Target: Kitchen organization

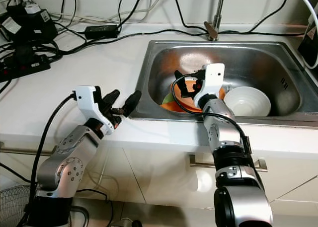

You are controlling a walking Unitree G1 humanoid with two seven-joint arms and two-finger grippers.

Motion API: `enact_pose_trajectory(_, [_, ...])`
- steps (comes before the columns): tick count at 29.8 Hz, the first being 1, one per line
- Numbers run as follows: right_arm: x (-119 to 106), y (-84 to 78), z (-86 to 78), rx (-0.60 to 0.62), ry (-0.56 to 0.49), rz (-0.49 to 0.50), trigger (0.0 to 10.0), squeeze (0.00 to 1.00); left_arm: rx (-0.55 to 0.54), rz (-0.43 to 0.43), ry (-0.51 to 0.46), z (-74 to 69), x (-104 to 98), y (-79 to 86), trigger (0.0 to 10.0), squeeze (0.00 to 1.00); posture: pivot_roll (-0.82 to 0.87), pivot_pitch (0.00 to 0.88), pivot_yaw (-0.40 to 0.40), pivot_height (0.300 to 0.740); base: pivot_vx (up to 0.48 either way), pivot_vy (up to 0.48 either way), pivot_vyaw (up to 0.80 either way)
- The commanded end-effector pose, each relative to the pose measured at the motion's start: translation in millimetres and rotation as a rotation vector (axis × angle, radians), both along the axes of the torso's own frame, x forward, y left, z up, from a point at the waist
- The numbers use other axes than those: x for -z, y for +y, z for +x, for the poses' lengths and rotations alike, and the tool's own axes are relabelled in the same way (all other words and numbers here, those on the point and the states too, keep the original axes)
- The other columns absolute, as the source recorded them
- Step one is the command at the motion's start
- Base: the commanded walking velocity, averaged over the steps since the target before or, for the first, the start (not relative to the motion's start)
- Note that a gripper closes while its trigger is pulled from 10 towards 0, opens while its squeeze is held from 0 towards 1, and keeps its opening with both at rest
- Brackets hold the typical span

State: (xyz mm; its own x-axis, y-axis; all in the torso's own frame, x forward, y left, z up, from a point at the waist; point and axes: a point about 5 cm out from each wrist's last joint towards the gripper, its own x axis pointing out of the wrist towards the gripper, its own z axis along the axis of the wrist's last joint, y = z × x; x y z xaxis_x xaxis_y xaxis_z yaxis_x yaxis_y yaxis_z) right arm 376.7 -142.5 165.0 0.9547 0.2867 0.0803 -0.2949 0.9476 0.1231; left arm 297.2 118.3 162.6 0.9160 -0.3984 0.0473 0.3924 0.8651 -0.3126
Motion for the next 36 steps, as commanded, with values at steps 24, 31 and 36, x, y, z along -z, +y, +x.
enact_pose_trajectory(24, [-20, 9.9, -8.9, -0.039, -0.129, -0.005, 10.0, 0.51, -0.053, 0.041, -0.076, 6.3, -10, 4.3, 10.0, 0.0, -0.04, 0.017, 0.058, 0.74, 0.0, 0.0, 0.0])
enact_pose_trajectory(31, [-23, 8.8, -11.6, -0.039, -0.143, 0.002, 10.0, 0.51, -0.089, 0.051, -0.107, 7.4, -15, 8.5, 10.0, 0.0, -0.04, 0.018, 0.057, 0.74, 0.0, -0.206, 0.0])
enact_pose_trajectory(36, [-22, 8.0, -11.4, -0.035, -0.14, 0.001, 10.0, 0.51, -0.079, 0.048, -0.102, 7.2, -13, 6.8, 10.0, 0.0, -0.04, 0.018, 0.058, 0.74, 0.0, -0.48, 0.0])
